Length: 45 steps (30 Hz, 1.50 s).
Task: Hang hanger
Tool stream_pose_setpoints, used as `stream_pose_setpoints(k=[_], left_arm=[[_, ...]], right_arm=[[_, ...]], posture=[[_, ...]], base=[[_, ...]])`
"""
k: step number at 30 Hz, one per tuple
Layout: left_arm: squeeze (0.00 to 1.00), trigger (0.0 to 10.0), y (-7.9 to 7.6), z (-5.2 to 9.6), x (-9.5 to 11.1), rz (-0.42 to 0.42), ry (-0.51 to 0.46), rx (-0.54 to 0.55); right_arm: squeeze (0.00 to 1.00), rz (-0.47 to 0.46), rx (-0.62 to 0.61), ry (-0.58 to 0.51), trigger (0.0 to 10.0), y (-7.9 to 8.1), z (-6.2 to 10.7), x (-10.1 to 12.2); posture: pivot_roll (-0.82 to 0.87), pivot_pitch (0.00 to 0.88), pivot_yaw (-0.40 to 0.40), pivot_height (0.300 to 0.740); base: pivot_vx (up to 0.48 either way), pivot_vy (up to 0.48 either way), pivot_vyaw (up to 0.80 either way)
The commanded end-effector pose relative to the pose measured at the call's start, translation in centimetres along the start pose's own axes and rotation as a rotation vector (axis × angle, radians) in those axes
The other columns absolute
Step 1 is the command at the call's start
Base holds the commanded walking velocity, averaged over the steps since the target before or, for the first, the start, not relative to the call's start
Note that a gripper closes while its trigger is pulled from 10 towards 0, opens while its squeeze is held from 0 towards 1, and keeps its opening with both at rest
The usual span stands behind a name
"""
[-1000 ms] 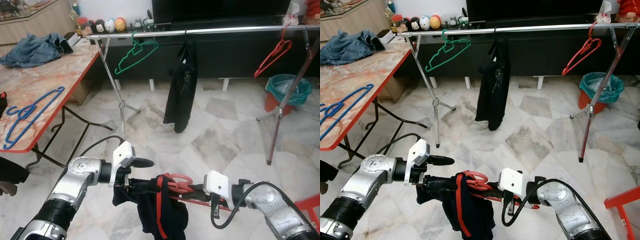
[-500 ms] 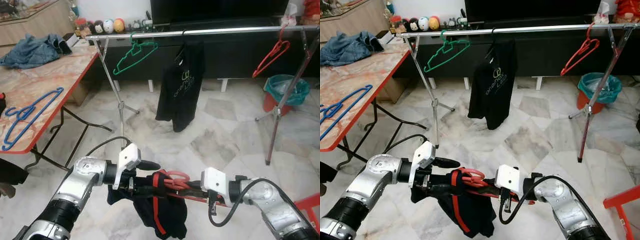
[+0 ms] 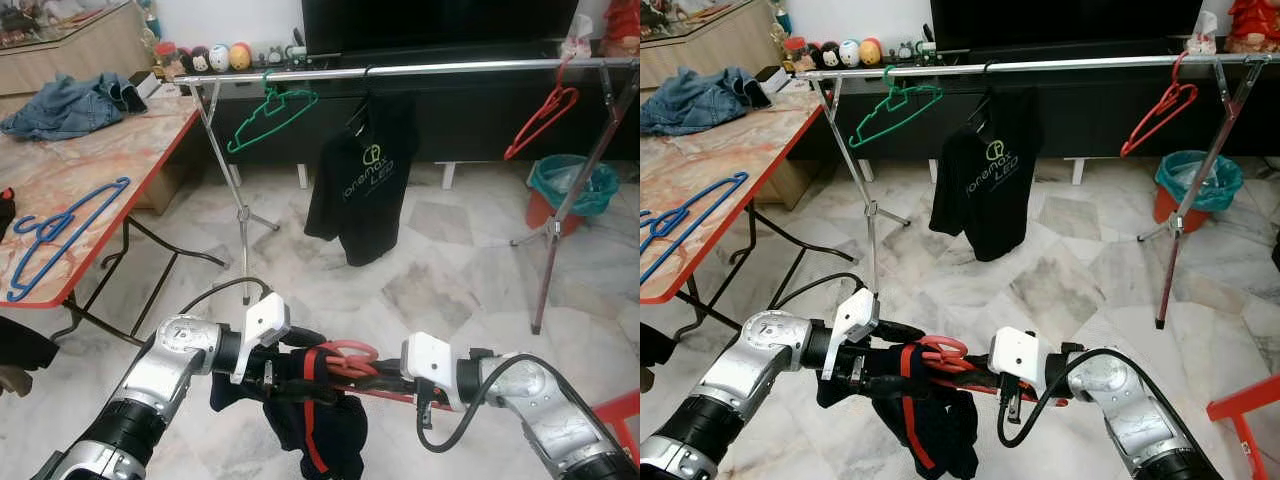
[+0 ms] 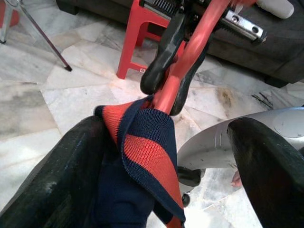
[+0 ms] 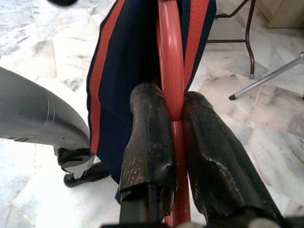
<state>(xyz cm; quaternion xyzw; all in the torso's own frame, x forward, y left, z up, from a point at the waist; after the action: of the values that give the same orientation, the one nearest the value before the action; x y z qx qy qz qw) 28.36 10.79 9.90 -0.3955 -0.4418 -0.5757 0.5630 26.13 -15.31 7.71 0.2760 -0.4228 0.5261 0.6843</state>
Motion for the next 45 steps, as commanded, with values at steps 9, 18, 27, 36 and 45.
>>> stream_pose_setpoints(k=[9,18,27,36,45], left_arm=[[0.0,10.0,0.0,-0.4,-0.3,-0.003,0.004,0.025],[0.0,10.0,-0.1,-0.6,-0.4,0.005,0.015,0.014],[0.0,0.0,-0.4,-0.3,-0.8,0.01,0.045,-0.009],[0.0,0.0,-0.3,-0.2,-0.6,0.008,0.05,-0.025],[0.0,0.0,-0.2,-0.1,-0.5,0.01,0.049,-0.027]], right_arm=[[0.0,0.057,0.015,-0.064,10.0,-0.4,0.5,2.2],[0.0,0.073,0.024,-0.07,10.0,-0.7,0.4,2.9],[0.0,0.078,0.03,-0.084,10.0,-0.7,0.1,3.5],[0.0,0.084,0.034,-0.11,10.0,-0.7,-0.3,4.1],[0.0,0.08,0.041,-0.118,10.0,-0.4,-0.6,4.3]], posture=[[0.0,0.007,0.059,0.74],[0.0,0.014,0.048,0.74],[0.0,0.03,0.053,0.74],[0.0,0.035,0.063,0.74],[0.0,0.039,0.067,0.74]], base=[[0.0,0.0,0.0],[0.0,0.0,0.0],[0.0,0.0,0.0],[0.0,0.0,0.0],[0.0,0.0,0.0]])
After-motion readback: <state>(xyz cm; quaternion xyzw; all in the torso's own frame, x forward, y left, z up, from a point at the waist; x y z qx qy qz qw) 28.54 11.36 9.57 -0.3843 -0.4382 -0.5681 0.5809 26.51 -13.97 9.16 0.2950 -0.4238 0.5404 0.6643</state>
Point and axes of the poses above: a point about 5 cm out from each wrist's last joint towards the gripper, its own z axis pointing back from the gripper into the wrist, its own x axis along the axis of the wrist's last joint, y = z × x, the point moved 1 cm from there along -z, pointing out of the wrist towards the gripper, and after that the axes turned 7 degrees about -z, right-handed, at the moved point
